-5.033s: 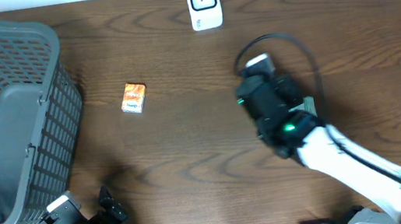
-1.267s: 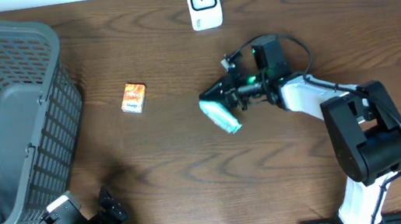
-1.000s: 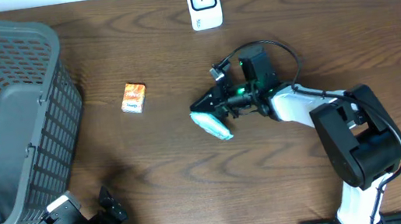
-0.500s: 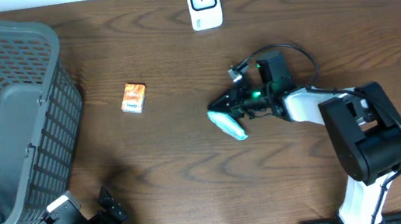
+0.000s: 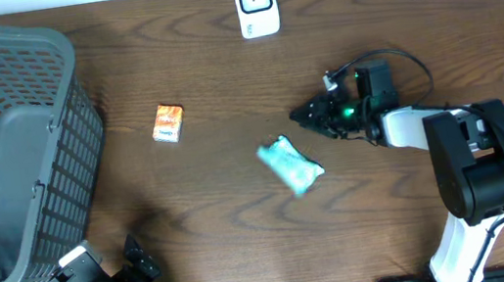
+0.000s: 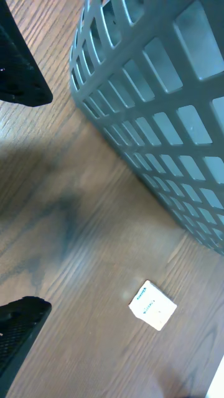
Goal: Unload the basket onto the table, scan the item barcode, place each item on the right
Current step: 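Release the wipes pack mid-table and pull the right gripper back right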
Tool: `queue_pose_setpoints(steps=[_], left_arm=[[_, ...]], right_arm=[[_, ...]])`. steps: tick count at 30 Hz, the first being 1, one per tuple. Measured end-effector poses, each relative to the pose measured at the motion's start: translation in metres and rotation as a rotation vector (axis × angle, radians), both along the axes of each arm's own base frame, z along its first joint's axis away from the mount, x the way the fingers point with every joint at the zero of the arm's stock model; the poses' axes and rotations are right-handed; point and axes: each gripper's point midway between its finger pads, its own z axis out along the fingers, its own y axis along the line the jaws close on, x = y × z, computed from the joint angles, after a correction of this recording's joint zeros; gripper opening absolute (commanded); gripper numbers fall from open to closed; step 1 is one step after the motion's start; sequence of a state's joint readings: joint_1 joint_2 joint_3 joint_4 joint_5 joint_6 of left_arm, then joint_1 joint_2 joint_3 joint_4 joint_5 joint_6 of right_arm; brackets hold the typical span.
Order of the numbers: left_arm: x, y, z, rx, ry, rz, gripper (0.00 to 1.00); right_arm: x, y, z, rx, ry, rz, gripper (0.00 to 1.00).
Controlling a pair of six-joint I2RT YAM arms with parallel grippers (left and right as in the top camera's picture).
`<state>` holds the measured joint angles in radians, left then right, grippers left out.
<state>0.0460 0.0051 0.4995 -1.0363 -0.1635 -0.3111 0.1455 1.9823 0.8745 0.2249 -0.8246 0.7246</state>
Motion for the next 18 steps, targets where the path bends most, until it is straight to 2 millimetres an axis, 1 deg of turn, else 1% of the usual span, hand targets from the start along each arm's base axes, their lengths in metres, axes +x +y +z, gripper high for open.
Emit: queue_pose_setpoints(steps=[3, 5, 7, 9, 12, 13, 14, 16, 18], left_arm=[[0.000, 0.000, 0.000, 0.000, 0.000, 0.000, 0.98], [0.000, 0.000, 0.000, 0.000, 0.000, 0.000, 0.98], [0.000, 0.000, 0.000, 0.000, 0.000, 0.000, 0.98], [0.000, 0.000, 0.000, 0.000, 0.000, 0.000, 0.98], [0.000, 0.000, 0.000, 0.000, 0.000, 0.000, 0.98], [0.000, 0.000, 0.000, 0.000, 0.000, 0.001, 0.98], [0.000, 0.000, 0.000, 0.000, 0.000, 0.000, 0.98], [0.000, 0.000, 0.000, 0.000, 0.000, 0.000, 0.98], [0.000, 0.000, 0.000, 0.000, 0.000, 0.000, 0.98]], right_arm=[[0.008, -0.018, -0.002, -0.030, -0.030, -0.030, 0.45], [0.012, -0.028, -0.001, -0.040, -0.063, -0.033, 0.54], [0.013, -0.032, 0.002, -0.039, -0.093, -0.016, 0.57], [0.009, -0.033, 0.005, -0.053, -0.104, 0.005, 0.57], [-0.002, -0.031, 0.008, -0.089, -0.098, 0.040, 0.61], [-0.009, -0.028, 0.011, -0.108, -0.095, 0.063, 0.63], [-0.017, -0.024, 0.016, -0.136, -0.100, 0.090, 0.68], [-0.030, -0.012, 0.032, -0.195, -0.149, 0.153, 0.77], [-0.043, 0.003, 0.050, -0.250, -0.219, 0.220, 0.83]])
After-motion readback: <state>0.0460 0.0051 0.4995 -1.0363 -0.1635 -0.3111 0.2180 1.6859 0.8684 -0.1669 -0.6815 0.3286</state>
